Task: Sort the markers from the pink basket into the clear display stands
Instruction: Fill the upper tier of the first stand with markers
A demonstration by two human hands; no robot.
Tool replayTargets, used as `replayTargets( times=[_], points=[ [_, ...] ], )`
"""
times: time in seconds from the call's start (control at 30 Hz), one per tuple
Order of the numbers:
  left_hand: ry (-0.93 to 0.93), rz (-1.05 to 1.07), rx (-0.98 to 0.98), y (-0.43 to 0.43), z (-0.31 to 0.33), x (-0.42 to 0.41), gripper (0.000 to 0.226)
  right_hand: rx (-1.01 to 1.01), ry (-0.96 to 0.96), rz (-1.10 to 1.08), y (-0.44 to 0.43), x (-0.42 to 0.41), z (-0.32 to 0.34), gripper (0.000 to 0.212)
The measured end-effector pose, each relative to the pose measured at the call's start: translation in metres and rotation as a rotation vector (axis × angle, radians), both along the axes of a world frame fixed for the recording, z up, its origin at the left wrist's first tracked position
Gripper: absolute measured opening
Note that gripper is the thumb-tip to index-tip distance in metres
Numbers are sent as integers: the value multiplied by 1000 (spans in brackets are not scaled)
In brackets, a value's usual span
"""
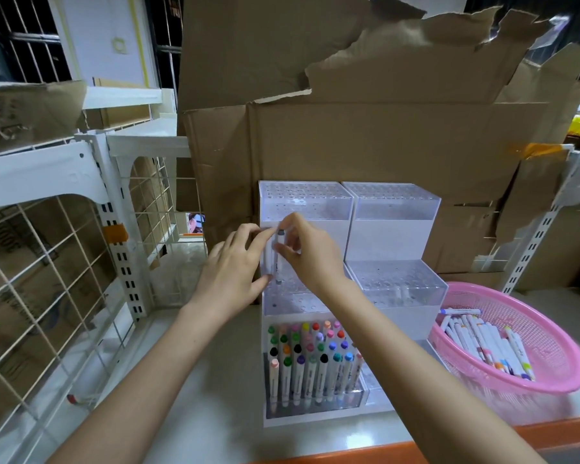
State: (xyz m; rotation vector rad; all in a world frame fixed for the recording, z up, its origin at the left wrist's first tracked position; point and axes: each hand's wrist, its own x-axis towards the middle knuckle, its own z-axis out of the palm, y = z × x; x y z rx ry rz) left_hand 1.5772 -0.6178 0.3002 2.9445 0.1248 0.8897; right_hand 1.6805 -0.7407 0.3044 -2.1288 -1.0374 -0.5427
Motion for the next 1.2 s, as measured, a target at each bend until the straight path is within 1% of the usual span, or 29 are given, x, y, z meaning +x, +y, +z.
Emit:
replayTargets(
  times=[0.07, 0.17, 0.27, 0.37, 0.43, 0.7, 0.83, 0.97, 1.03, 1.07, 1.13, 1.2],
  points=[
    [-7, 13, 8, 0, -1, 0, 77, -16, 13, 6, -2, -2, -2, 30],
    [-80, 40, 26, -6, 0, 2, 73, -28, 17, -4, -13, -4, -9, 40],
    [-139, 26, 99, -25, 4, 8, 66, -91, 16, -32, -33, -1, -16, 44],
    [-103, -41, 163, -56, 7, 20, 63, -175, 40, -31, -61, 8, -18, 51],
    [-67, -79, 163, -80, 7, 29, 62, -226, 52, -61, -85, 16, -18, 54],
    [69, -242, 102, -185, -4, 77, 53, -307, 84, -322, -217, 40, -22, 49],
    [103, -317, 138, -244, -10, 105, 50, -391, 128, -437, -284, 55, -31, 53],
    [113, -381, 158, -297, -25, 139, 44, -468, 192, -494, -338, 78, -53, 55],
    [147, -384, 175, -317, -36, 153, 43, -527, 210, -505, -358, 90, -65, 57],
    [193, -382, 168, -327, -42, 158, 43, -554, 224, -508, -365, 95, -70, 58],
    [309, -341, 146, -340, -59, 169, 45, -602, 253, -498, -376, 105, -81, 58],
    [448, -257, 117, -344, -78, 181, 51, -635, 316, -458, -382, 115, -92, 60]
  ],
)
